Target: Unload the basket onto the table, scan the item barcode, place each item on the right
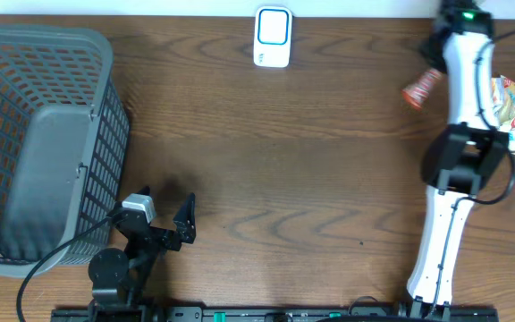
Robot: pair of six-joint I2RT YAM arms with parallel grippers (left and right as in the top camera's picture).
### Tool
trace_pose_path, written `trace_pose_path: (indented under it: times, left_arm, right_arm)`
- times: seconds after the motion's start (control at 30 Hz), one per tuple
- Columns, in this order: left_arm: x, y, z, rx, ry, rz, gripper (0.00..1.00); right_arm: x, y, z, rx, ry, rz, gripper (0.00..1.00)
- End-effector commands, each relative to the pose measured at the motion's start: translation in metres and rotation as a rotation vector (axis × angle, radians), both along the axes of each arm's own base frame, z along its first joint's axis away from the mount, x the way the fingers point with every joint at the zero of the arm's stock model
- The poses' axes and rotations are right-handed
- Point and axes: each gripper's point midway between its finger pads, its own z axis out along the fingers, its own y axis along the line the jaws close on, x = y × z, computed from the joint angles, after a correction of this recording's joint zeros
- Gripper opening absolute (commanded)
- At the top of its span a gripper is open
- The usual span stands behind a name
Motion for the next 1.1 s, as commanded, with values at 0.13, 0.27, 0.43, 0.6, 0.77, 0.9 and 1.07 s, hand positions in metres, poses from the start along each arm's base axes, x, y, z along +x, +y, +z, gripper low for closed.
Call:
trace_pose_path:
  times: [0.13, 0.27, 0.43, 0.6, 0.77, 0.9, 1.07]
  left_arm:
    - [-0.001, 0.001, -0.013, 0.017, 0.036, 0.001, 0.98]
    - [-0.001, 0.001, -0.013, 0.017, 0.036, 0.001, 0.98]
    - [-0.001, 0.001, -0.013, 0.017, 0.036, 0.001, 0.98]
    - [-0.001, 0.001, -0.013, 0.017, 0.036, 0.001, 0.98]
    - [-0.001, 0.001, -0.013, 0.017, 0.036, 0.001, 0.98]
    - [-0.001, 0.001, -0.014, 0.017, 0.036, 0.001, 0.98]
    - [-0.001, 0.001, -0.013, 0.017, 0.036, 0.001, 0.98]
  right_arm:
    - [-0.048, -0.07, -0.02, -0.057, 0.209, 0.093, 0.01]
    - [-0.058, -0.091, 0.0, -0.041, 0.187, 0.09, 0.38]
    - [-0.054, -0.087, 0.059, -0.014, 0.049, 0.104, 0.45]
    - [-0.064, -0.076, 0.156, -0.059, -0.123, 0.117, 0.94]
    - [-0.091, -0.031, 0.255, 0.028, -0.351, 0.176, 0.99]
    - [-0.124, 0.011, 0.328, 0.041, -0.502, 0.282, 0.99]
    - [-0.19, 0.057, 0.408, -0.042, -0.649, 0.378, 0.99]
